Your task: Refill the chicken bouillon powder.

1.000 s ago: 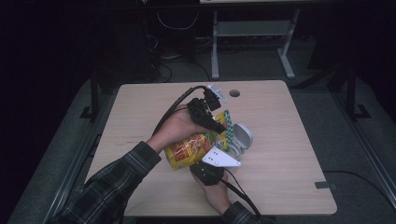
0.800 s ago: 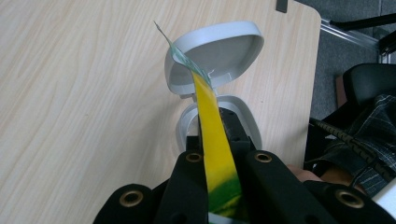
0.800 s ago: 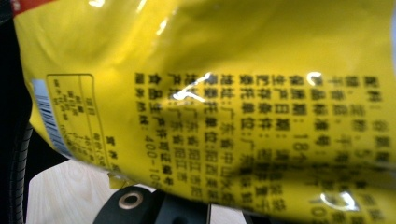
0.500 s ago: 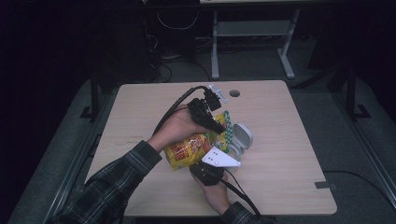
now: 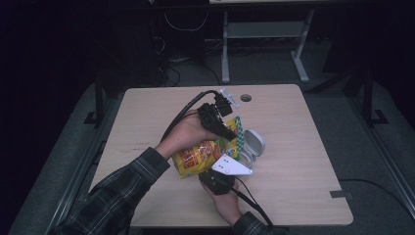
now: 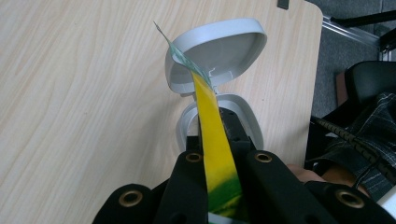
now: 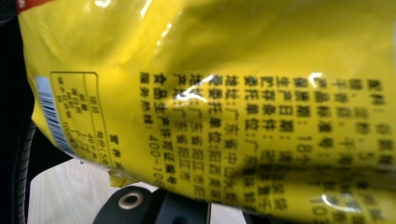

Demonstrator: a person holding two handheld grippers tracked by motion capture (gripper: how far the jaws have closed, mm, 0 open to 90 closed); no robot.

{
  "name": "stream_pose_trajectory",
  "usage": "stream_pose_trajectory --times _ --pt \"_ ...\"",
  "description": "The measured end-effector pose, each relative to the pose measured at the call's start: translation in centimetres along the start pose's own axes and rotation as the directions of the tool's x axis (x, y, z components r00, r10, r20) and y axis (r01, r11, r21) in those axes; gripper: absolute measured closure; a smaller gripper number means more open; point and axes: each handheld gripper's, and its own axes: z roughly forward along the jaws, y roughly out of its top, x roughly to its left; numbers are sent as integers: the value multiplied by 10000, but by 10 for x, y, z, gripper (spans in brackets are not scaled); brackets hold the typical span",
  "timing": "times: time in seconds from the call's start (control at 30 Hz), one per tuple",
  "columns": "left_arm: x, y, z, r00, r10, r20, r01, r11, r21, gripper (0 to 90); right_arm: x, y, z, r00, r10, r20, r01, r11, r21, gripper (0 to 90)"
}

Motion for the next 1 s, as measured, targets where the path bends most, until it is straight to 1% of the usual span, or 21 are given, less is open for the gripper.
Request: stream_pose_trajectory --times 0.1,0.27,0.63,1.0 --pt "0 0 0 10000 13 0 -13 10000 24 897 0 0 0 10000 72 -58 -72 10000 -10 898" --pt "0 0 1 10000 -41 14 41 10000 -20 895 0 0 0 10000 64 -37 -64 10000 -3 899" --pt "0 3 2 10000 56 42 -57 9993 358 896 1 0 0 9997 204 -128 -205 9998 -52 899" --pt "-1 8 5 10000 28 -49 -25 9986 520 895 -1 1 -1 9989 408 -214 -411 9991 -118 899"
